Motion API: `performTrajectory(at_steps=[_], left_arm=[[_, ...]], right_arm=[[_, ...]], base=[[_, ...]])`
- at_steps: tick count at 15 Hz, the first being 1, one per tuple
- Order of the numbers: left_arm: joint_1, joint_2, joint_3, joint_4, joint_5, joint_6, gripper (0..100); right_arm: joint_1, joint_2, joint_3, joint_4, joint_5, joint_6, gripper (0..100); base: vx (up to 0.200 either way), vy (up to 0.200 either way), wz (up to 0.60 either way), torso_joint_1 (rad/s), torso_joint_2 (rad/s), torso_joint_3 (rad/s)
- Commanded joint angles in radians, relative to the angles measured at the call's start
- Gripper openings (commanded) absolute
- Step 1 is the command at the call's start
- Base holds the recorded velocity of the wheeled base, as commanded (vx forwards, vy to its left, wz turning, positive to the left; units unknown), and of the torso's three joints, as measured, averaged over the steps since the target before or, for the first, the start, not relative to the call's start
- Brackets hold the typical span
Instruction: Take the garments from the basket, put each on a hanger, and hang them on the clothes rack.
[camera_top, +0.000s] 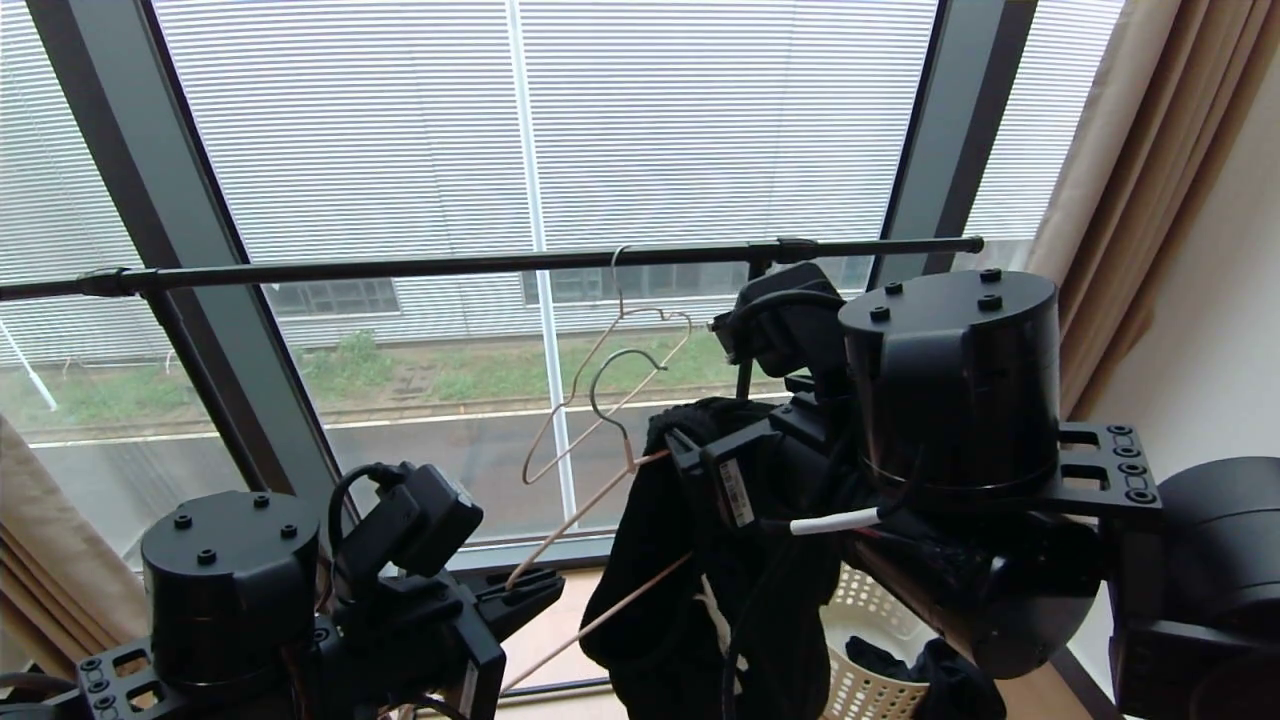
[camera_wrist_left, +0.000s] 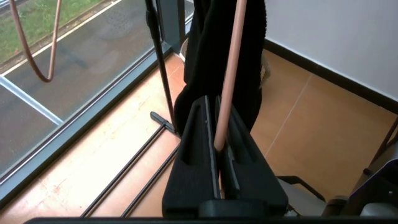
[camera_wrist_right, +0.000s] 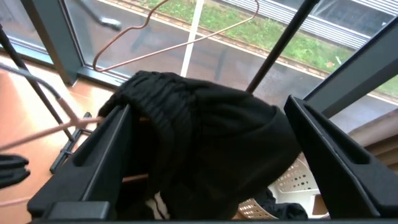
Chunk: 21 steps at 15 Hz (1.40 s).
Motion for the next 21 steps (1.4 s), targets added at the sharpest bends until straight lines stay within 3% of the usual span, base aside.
performTrajectory(at_steps=[1,5,8,11,12,15,16,17,19,21], left_arm=[[0.007,0.012,-0.011,-0.001,0.0,0.0,0],[0.007,0.014,-0.013,-0.001,0.0,-0.006,0],[0.007,0.009,0.002,-0.001,-0.003,-0.005,0],[0.007,-0.012,0.038,-0.001,-0.008,0.003,0],[0.007,-0.02,0.045,-0.001,-0.008,0.003,0],[0.007,-0.058,0.081,-0.004,-0.015,0.005,0],[0.007,-0.068,0.096,-0.018,-0.037,0.012,0],[0.006,-0.068,0.097,-0.027,-0.043,0.024,0],[-0.001,-0.066,0.105,-0.029,-0.044,0.04,0],[-0.008,-0.065,0.105,-0.029,-0.044,0.043,0]], right_arm=[[0.012,-0.013,0.015,0.0,0.0,0.0,100],[0.036,-0.054,0.06,0.001,0.014,-0.023,100],[0.026,-0.14,0.106,0.017,0.094,-0.089,100],[-0.123,-0.269,0.083,0.239,0.367,-0.151,100],[-0.146,-0.279,0.072,0.261,0.401,-0.166,100],[-0.307,-0.309,0.017,0.391,0.64,-0.362,100],[-0.398,-0.284,-0.063,0.517,0.79,-0.539,100],[-0.436,-0.243,-0.129,0.613,0.85,-0.625,100],[-0.496,-0.152,-0.281,0.799,1.007,-0.749,100],[-0.516,-0.066,-0.419,0.937,1.096,-0.823,100]], base=[[0.0,0.0,0.0,0.0,0.0,0.0],[0.0,0.0,0.0,0.0,0.0,0.0],[0.0,0.0,0.0,0.0,0.0,0.0],[0.0,0.0,0.0,0.0,0.0,0.0],[0.0,0.0,0.0,0.0,0.0,0.0],[0.0,0.0,0.0,0.0,0.0,0.0],[0.0,0.0,0.0,0.0,0.0,0.0],[0.0,0.0,0.0,0.0,0.0,0.0],[0.0,0.0,0.0,0.0,0.0,0.0],[0.0,0.0,0.0,0.0,0.0,0.0]])
